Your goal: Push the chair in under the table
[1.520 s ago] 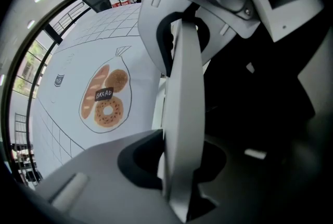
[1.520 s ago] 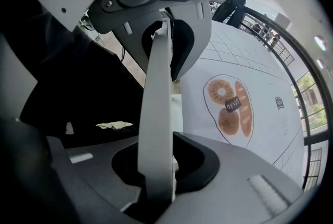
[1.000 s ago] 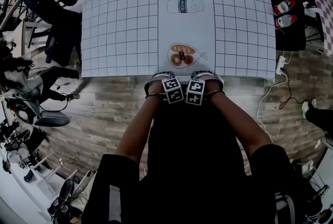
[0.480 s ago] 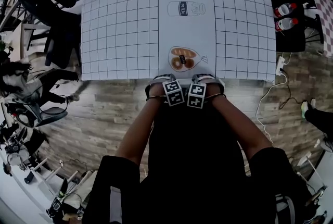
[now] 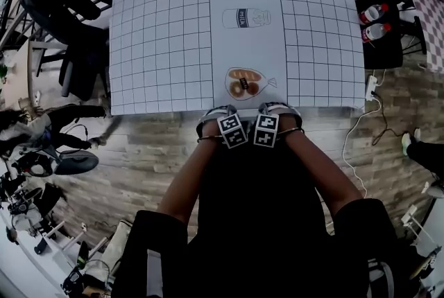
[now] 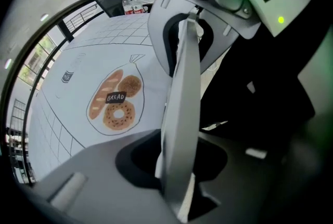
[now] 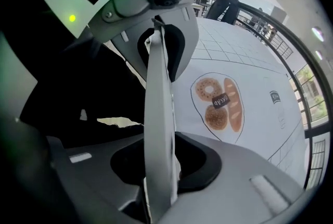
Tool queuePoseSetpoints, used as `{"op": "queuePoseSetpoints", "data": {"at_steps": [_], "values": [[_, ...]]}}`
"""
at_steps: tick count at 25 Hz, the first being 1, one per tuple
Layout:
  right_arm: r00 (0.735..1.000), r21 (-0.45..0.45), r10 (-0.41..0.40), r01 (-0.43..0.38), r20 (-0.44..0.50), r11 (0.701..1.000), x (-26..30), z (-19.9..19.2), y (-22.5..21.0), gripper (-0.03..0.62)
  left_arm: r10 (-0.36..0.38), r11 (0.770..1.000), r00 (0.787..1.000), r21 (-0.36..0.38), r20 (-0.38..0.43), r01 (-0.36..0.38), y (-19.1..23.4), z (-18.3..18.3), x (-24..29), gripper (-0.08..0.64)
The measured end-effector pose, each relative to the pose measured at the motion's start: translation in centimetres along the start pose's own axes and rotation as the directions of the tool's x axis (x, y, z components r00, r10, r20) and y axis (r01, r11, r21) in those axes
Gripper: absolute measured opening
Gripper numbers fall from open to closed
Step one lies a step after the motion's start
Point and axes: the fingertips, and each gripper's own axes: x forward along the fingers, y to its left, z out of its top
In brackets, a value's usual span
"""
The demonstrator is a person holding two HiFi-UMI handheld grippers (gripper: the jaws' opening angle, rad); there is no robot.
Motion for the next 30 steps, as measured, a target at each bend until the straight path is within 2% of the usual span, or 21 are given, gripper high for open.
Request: {"op": "queuePoseSetpoints", "data": {"at_steps": [4, 6, 9, 12, 15, 18, 20, 22, 25, 28, 30], "values": [[1.000, 0.044, -0.021, 0.019, 0.023, 0.999, -2.0, 0.8, 0.1, 0.107, -0.003, 0.999, 0.999, -0.037, 0.051, 0.005, 0.0, 0.2, -1.7, 0.127], [0.999, 0.104, -0.023, 0.018, 0.039, 0.994, -3.0, 0.9, -0.1, 0.113, -0.006, 0.998, 0.996, -0.064, 0.090, 0.012, 0.1, 0.5, -2.9, 0.137], [0.997, 0.234, -0.017, -0.001, 0.074, 0.972, -4.7, 0.9, -0.4, 0.132, -0.003, 0.992, 0.988, -0.123, 0.152, 0.022, 0.1, 0.5, -5.1, 0.140], [0.991, 0.345, -0.052, 0.005, 0.127, 0.939, -6.9, 1.1, -0.9, 0.137, 0.023, 0.974, 0.970, -0.222, 0.244, 0.033, 0.5, 0.4, -7.7, 0.135], [0.970, 0.463, -0.090, -0.025, 0.226, 0.886, -9.6, 1.9, -1.5, 0.138, 0.061, 0.947, 0.937, -0.317, 0.343, 0.054, 1.2, 0.5, -10.6, 0.126], [0.926, 0.598, -0.137, -0.110, 0.352, 0.794, -12.7, 2.7, -2.4, 0.153, 0.098, 0.935, 0.910, -0.351, 0.403, 0.054, 2.0, 0.6, -13.5, 0.126], [0.893, 0.655, -0.207, -0.120, 0.400, 0.746, -15.1, 3.1, -3.4, 0.153, 0.133, 0.929, 0.888, -0.367, 0.441, 0.043, 2.6, 0.9, -15.7, 0.126], [0.860, 0.690, -0.289, -0.097, 0.420, 0.717, -17.7, 3.4, -4.3, 0.151, 0.178, 0.919, 0.855, -0.393, 0.488, 0.033, 3.4, 1.4, -18.1, 0.124], [0.789, 0.745, -0.419, -0.072, 0.450, 0.664, -22.1, 4.5, -5.7, 0.128, 0.239, 0.904, 0.783, -0.425, 0.575, 0.036, 4.3, 2.7, -22.1, 0.118], [0.687, 0.789, -0.547, -0.060, 0.477, 0.612, -26.3, 5.9, -6.9, 0.091, 0.295, 0.888, 0.680, -0.455, 0.671, 0.064, 4.7, 4.2, -26.6, 0.110], [0.626, 0.803, -0.614, -0.034, 0.481, 0.595, -28.8, 6.9, -7.5, 0.060, 0.363, 0.879, 0.611, -0.476, 0.704, 0.027, 5.3, 4.8, -29.4, 0.094]]}}
